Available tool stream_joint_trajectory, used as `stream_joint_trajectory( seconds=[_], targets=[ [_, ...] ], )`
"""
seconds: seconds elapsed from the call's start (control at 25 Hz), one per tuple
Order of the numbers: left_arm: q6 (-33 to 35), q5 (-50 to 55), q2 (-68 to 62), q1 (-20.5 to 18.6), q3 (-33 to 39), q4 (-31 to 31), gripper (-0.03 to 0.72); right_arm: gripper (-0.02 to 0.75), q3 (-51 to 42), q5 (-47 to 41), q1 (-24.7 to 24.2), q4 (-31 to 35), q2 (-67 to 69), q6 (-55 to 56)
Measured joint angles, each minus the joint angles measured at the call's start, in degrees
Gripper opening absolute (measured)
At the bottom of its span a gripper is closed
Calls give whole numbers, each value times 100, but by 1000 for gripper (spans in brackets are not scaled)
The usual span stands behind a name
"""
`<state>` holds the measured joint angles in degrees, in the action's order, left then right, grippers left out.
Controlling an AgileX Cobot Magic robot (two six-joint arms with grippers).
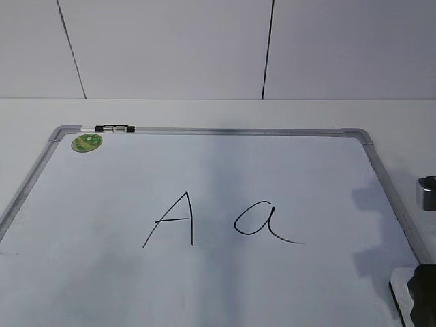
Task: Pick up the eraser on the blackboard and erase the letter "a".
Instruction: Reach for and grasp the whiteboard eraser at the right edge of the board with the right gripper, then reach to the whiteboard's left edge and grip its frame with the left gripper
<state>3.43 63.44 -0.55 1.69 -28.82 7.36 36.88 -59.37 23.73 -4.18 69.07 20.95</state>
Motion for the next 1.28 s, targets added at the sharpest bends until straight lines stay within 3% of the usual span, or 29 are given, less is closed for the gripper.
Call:
stream_joint_trajectory(
  seconds=[1.28],
  targets=[
    [0,0,0,0,0,0,245,638,-401,824,-223,94,318,48]
  ],
)
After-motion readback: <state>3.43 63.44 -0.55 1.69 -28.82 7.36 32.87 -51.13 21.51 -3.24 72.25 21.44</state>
